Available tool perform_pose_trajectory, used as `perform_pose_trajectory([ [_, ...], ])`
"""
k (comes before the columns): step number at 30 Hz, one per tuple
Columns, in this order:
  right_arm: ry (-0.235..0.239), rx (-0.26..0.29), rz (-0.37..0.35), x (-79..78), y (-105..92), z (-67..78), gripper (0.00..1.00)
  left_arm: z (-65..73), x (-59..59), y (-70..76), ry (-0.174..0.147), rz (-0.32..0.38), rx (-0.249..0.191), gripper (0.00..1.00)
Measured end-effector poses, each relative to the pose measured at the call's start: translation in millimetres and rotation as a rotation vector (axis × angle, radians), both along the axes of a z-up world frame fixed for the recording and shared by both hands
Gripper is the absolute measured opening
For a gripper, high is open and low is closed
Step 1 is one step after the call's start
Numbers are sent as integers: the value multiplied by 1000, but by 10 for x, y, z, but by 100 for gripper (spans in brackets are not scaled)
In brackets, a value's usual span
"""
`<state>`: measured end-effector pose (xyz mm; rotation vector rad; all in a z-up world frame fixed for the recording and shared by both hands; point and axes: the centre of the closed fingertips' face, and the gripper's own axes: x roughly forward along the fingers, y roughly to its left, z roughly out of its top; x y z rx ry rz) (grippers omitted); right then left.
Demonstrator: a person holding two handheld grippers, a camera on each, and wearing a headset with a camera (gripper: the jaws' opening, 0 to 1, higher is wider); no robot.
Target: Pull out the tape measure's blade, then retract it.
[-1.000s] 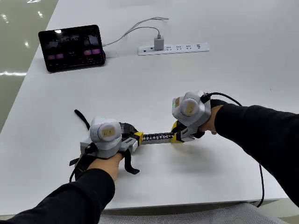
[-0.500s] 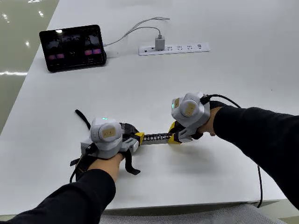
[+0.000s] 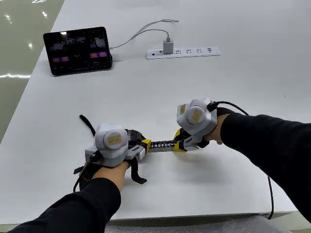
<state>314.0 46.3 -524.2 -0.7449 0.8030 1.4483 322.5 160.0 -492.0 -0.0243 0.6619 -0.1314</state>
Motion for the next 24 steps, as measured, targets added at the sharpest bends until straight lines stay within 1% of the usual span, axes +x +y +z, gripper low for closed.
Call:
perform_pose_trajectory([
  [13,3,34,-17,-40,113,-1,12,6,-2,0,1,3,-11,62],
  [24,1,47,-14,-49,180,5,12,10,0,7,-2,4,-15,62],
])
